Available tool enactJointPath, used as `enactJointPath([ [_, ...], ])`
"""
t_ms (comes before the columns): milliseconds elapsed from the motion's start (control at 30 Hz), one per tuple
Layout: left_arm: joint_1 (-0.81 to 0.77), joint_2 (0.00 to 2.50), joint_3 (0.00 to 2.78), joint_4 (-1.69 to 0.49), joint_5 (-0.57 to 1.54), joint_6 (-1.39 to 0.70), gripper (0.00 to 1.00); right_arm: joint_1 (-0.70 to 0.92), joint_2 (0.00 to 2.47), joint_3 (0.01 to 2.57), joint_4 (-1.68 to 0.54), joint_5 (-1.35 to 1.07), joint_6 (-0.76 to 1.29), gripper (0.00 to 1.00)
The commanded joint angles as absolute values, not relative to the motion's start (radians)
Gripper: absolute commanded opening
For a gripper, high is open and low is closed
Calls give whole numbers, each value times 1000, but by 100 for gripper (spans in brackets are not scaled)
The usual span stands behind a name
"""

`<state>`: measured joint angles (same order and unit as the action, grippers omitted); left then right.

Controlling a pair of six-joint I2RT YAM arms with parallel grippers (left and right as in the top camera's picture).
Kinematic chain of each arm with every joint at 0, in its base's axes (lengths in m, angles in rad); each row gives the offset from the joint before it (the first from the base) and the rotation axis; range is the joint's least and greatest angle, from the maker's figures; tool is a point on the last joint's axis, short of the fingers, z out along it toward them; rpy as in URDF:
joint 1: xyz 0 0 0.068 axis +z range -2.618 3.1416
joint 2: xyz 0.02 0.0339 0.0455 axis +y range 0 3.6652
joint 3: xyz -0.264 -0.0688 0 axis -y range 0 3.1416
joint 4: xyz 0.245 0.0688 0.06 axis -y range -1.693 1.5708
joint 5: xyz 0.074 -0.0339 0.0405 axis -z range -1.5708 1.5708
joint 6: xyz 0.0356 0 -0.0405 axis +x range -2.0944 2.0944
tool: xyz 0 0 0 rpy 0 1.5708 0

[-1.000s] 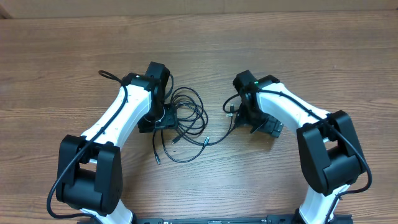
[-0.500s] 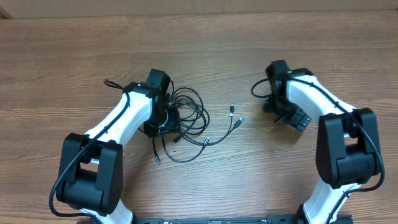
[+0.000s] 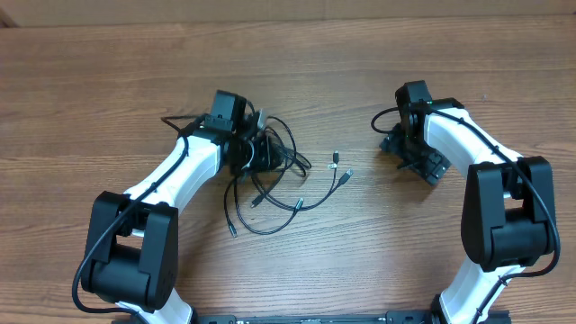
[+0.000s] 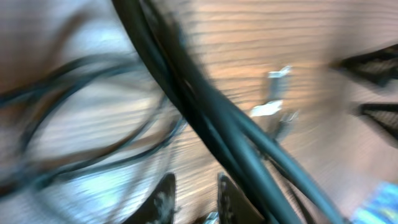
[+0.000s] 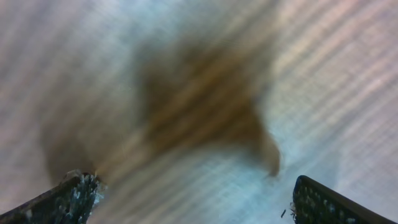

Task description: Untangle cables

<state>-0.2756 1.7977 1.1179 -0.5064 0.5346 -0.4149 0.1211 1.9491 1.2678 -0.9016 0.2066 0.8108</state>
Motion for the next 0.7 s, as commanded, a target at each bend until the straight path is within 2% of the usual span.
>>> enactJointPath([
  [0, -287, 1806, 1120, -398, 746, -416, 31, 120, 1938, 1263, -854, 195, 815, 100],
  [100, -287, 1806, 1119, -342, 709, -421, 36, 120, 1938, 1263, -805, 195, 815, 100],
  [367, -321, 1806, 1119, -326, 507, -424, 36, 120, 1938, 1263, -734, 195, 815, 100],
  [667, -398, 1806, 1119, -174, 453, -435, 36, 120, 1938, 1263, -733, 195, 815, 100],
])
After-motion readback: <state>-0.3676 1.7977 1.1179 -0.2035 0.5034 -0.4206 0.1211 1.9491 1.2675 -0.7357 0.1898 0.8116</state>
